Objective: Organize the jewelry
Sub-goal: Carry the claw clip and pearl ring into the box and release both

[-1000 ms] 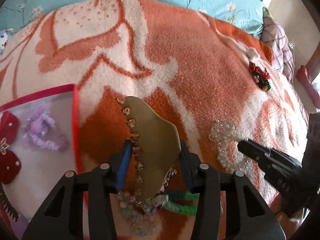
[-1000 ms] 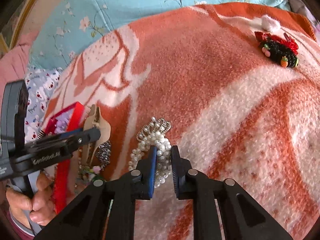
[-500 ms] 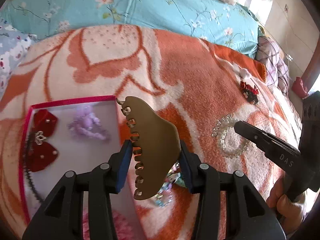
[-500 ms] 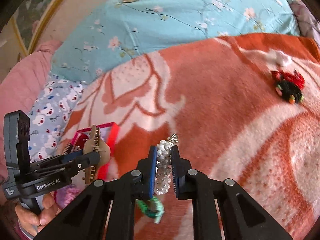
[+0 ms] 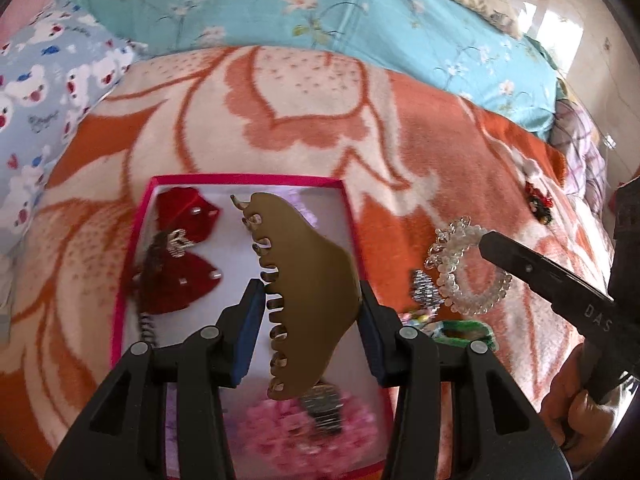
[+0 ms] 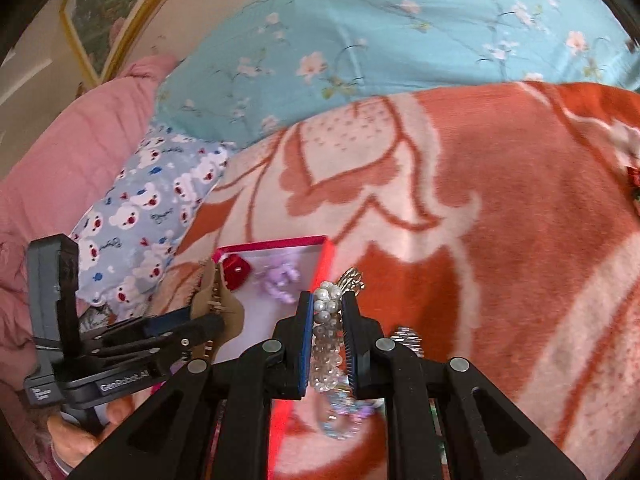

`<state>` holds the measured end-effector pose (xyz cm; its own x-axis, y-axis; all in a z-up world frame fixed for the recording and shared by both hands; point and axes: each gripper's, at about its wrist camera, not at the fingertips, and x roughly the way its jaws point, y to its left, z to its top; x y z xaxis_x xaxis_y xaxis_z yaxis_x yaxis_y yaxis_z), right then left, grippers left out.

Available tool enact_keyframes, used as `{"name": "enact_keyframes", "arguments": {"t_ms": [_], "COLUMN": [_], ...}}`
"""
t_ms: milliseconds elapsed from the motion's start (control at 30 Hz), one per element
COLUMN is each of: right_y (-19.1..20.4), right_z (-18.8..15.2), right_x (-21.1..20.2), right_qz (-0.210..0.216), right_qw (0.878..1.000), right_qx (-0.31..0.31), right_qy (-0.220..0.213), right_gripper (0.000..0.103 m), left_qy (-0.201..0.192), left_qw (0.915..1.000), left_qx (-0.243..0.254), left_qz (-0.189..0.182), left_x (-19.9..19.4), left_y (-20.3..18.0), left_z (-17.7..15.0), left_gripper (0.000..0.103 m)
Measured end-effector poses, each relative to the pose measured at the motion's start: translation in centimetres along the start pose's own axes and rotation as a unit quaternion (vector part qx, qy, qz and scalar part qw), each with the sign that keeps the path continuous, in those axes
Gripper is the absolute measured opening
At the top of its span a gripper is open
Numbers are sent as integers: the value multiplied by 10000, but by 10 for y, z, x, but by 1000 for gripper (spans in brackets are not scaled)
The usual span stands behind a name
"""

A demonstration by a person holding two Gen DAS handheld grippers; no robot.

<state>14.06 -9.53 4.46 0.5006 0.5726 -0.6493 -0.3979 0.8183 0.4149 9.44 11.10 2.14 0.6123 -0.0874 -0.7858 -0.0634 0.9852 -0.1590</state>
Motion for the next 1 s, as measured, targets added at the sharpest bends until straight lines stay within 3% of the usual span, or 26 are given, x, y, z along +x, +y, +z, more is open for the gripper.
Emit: {"name": "enact_keyframes", "arguments": {"t_ms": [433, 733, 1000], "right_y": [46, 35, 29], "right_z": [-1, -13, -21], "right_x": [57, 98, 111], "right_qz": [522, 503, 403], "right_qw": [9982, 9966, 9956], "right_qx": [-139, 142, 141], "right_qy": [277, 643, 831], "right_gripper": [14, 14, 14], "left_qy": [220, 407, 499], "left_qw": [9995, 9986, 9981], "left_qx": [-101, -166, -183], "left_qz": [226, 307, 321], "left_x": [18, 38, 48], "left_y": [39, 49, 52], "left_z": [-6, -14, -17], "left_gripper": [44, 44, 44]}}
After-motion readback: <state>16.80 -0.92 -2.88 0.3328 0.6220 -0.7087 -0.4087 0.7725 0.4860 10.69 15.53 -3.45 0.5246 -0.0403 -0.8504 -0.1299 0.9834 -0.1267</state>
